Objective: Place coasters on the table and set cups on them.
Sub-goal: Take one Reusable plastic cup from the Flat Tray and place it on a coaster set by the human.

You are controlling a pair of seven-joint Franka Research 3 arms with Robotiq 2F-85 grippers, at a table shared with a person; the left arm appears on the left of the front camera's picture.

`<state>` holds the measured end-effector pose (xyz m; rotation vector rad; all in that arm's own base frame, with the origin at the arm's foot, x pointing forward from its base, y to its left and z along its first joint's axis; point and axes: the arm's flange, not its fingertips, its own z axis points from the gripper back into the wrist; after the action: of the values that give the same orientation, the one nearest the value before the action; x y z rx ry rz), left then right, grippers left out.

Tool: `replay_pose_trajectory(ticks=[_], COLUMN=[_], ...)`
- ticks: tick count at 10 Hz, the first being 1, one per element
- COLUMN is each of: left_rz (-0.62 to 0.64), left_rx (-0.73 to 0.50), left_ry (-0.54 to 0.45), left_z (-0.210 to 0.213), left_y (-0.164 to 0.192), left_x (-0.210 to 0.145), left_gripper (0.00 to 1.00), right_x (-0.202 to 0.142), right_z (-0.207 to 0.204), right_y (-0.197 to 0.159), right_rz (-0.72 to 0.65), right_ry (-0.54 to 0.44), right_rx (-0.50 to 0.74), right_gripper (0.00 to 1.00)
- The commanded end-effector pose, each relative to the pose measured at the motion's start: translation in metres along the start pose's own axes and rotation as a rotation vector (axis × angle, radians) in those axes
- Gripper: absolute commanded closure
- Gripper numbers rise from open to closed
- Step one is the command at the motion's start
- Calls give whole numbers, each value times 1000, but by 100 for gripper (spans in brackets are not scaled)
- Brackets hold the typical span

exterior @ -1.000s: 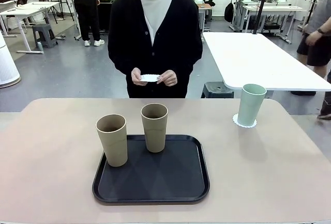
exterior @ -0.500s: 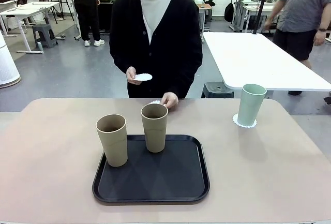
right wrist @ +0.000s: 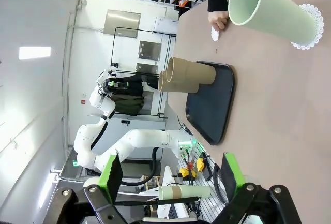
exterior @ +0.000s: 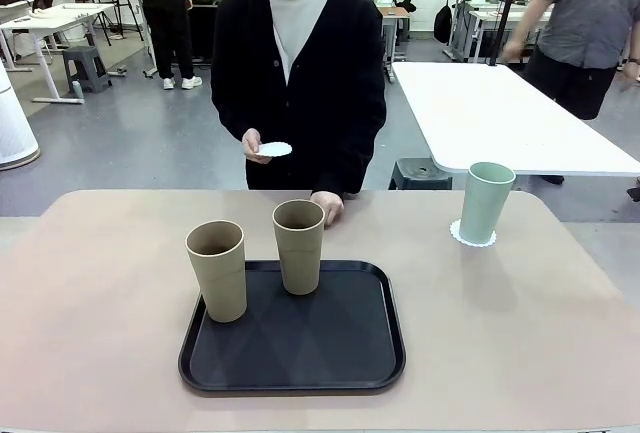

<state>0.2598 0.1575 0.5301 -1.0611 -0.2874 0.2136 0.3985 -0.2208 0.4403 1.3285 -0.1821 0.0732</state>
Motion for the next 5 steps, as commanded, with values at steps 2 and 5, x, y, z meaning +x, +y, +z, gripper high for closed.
replay_pose_trajectory(ticks=[2, 5], left_rz=[-10, -10], left_rx=[-15, -15], left_ry=[1, 1], left_z=[2, 2], left_y=[-1, -1], left_x=[0, 0], left_gripper=[0, 0], right_x=[0, 0], right_z=[1, 1], right_y=[0, 0], right_rz=[0, 0], right_ry=[-3, -3], right_rx=[0, 0], right_gripper=[0, 0])
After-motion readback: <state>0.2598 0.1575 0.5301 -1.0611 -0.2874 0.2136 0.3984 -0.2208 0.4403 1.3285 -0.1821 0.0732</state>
